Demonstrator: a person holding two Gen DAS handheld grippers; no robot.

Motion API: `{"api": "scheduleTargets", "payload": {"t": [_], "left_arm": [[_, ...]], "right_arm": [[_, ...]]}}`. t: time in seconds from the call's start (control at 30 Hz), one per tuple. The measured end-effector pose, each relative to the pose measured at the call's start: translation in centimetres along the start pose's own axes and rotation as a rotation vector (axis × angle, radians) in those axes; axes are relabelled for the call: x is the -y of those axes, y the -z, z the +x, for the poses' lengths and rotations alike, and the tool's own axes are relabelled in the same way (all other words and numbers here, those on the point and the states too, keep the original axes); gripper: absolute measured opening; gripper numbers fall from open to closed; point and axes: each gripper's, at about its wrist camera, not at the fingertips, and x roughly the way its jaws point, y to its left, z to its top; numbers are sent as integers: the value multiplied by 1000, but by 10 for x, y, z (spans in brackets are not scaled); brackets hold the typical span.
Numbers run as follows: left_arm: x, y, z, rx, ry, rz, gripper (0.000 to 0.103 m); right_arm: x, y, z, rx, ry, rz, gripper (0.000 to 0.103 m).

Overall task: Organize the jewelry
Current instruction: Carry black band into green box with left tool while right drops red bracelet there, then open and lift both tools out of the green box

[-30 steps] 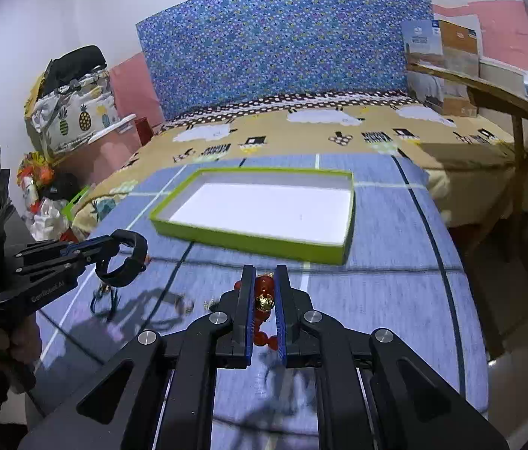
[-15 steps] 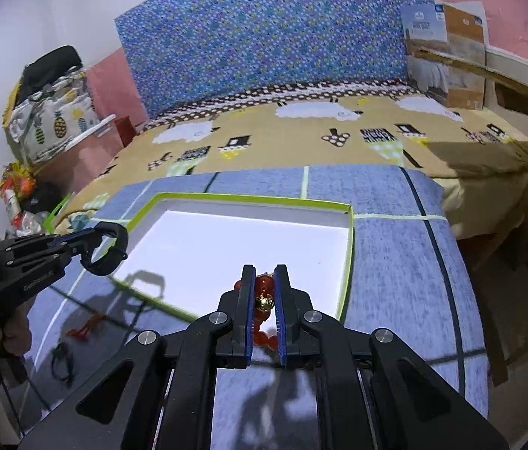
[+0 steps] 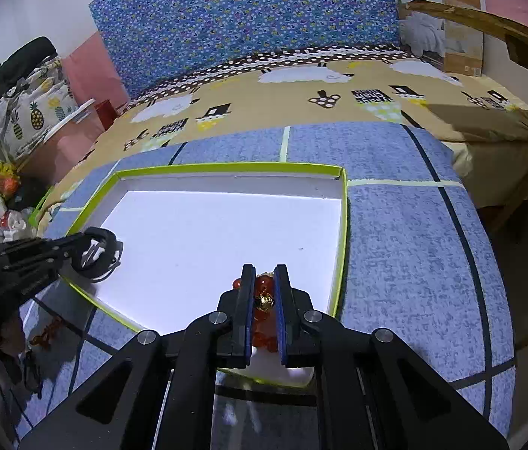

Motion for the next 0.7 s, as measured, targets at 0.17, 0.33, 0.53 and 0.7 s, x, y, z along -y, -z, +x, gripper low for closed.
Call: {"api": "scheduleTargets", "payload": {"t": [0.17,0.33,0.53,0.7], "left_arm": [[1,1,0,8,2,-17,5],[0,2,-1,6,13,-22,6],[-4,6,-17,31,35,-50,7],[-2,21,-53,107,38,-48,7]], "right_arm": [[1,-1,2,-6,9,-4,13],[0,0,-1,1,12,-9,22],[-5,3,-19,34,0,-10,27],[-13,14,-43,71,-16,-23,27]]}}
